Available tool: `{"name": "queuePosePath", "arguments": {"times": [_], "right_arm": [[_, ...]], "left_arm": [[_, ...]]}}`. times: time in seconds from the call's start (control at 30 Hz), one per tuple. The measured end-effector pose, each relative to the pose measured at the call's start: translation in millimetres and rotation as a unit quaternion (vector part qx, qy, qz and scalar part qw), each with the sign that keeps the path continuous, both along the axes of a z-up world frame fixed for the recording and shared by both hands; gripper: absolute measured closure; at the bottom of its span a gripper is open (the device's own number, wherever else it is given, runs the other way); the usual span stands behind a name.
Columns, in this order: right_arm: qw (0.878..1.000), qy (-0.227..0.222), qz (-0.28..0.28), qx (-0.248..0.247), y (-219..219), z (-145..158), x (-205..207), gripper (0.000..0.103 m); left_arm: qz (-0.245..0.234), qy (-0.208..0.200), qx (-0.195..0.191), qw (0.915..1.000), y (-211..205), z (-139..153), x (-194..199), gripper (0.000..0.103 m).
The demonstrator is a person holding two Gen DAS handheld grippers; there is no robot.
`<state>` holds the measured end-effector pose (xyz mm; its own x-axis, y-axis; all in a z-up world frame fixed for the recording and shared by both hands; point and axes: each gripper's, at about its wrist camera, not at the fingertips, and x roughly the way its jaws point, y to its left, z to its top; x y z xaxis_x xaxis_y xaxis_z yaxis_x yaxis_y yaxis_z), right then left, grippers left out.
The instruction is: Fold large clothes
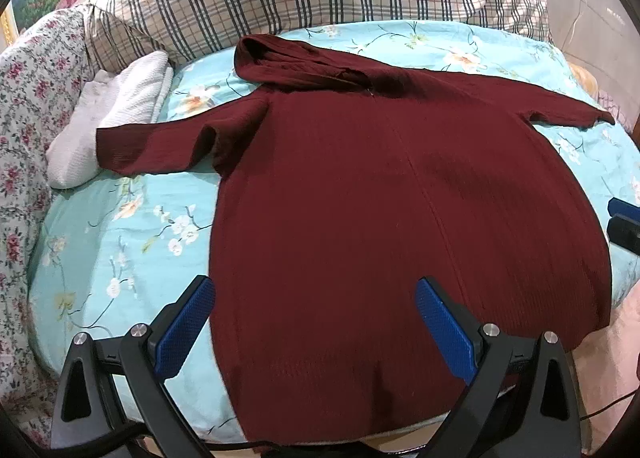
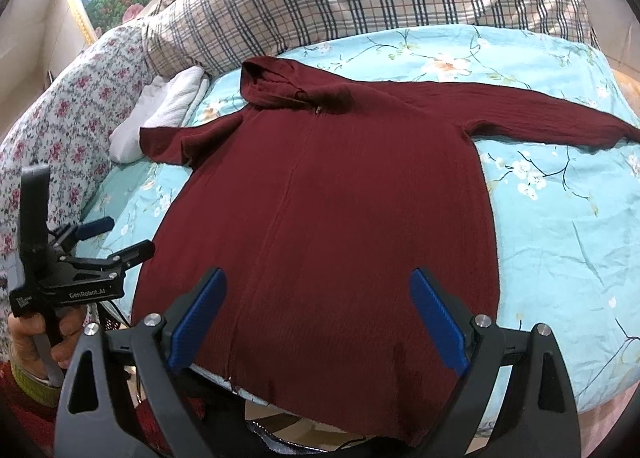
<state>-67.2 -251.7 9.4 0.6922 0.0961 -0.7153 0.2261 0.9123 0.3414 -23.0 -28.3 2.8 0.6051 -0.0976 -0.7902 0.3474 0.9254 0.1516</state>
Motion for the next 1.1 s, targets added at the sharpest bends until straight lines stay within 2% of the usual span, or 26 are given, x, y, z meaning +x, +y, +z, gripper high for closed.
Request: {"name": "queuePosePath", "arguments": {"times": [0.07,0.13,0.27,0.33,0.4,0.47,0.6,0.7,0.77,0.8,0.87,0.97,1.0,1.03,1.07,1.1], "right_arm": [[1.000,-0.007,-0.010,0.013,-11,-3,-1,0.011],[0.999,-0.007,-0.028,0.026,-26,-6,-3,0.020],[0.992,-0.011,-0.107,0.070,-87,-17,-17,0.029],[0.985,-0.009,-0.149,0.084,-119,-21,-26,0.041],[0.976,-0.011,-0.197,0.094,-157,-22,-37,0.043],[0.964,-0.031,-0.241,0.105,-198,-21,-49,0.045],[0.934,-0.051,-0.340,0.100,-285,-22,-69,0.046],[0.910,-0.067,-0.392,0.115,-350,-32,-79,0.046],[0.902,-0.067,-0.412,0.112,-380,-35,-74,0.046],[0.902,-0.069,-0.413,0.108,-392,-36,-76,0.046],[0.893,-0.077,-0.423,0.129,-421,-44,-68,0.046],[0.889,-0.065,-0.435,0.127,-443,-54,-63,0.046],[0.884,-0.065,-0.444,0.130,-452,-58,-63,0.055],[0.882,-0.071,-0.445,0.137,-457,-60,-66,0.082],[0.880,-0.079,-0.445,0.148,-460,-61,-67,0.092],[0.879,-0.088,-0.443,0.151,-460,-59,-70,0.095]], "left_arm": [[-0.001,0.008,-0.006,1.0000,-1,-4,8,0.002],[0.001,0.012,-0.013,0.9998,-1,-7,19,0.002],[0.010,0.011,-0.003,0.9999,-3,-12,40,0.003],[0.014,0.010,0.001,0.9998,-5,-14,50,0.003],[0.017,0.009,0.005,0.9998,-8,-17,60,0.003],[0.016,0.015,0.006,0.9997,-12,-20,68,0.003],[0.008,0.038,0.002,0.9993,-27,-30,82,0.003],[-0.003,0.049,0.014,0.9987,-43,-39,90,0.003],[-0.009,0.055,0.019,0.9983,-52,-43,94,0.003],[-0.011,0.057,0.020,0.9981,-56,-45,97,0.003],[-0.013,0.063,0.022,0.9977,-64,-50,103,0.003],[-0.012,0.073,0.024,0.9970,-74,-57,114,0.003],[-0.011,0.074,0.023,0.9969,-76,-58,117,0.003],[-0.011,0.074,0.023,0.9969,-78,-59,118,0.003],[-0.011,0.074,0.022,0.9969,-79,-59,120,0.003],[-0.011,0.075,0.021,0.9969,-79,-60,122,0.003]]}}
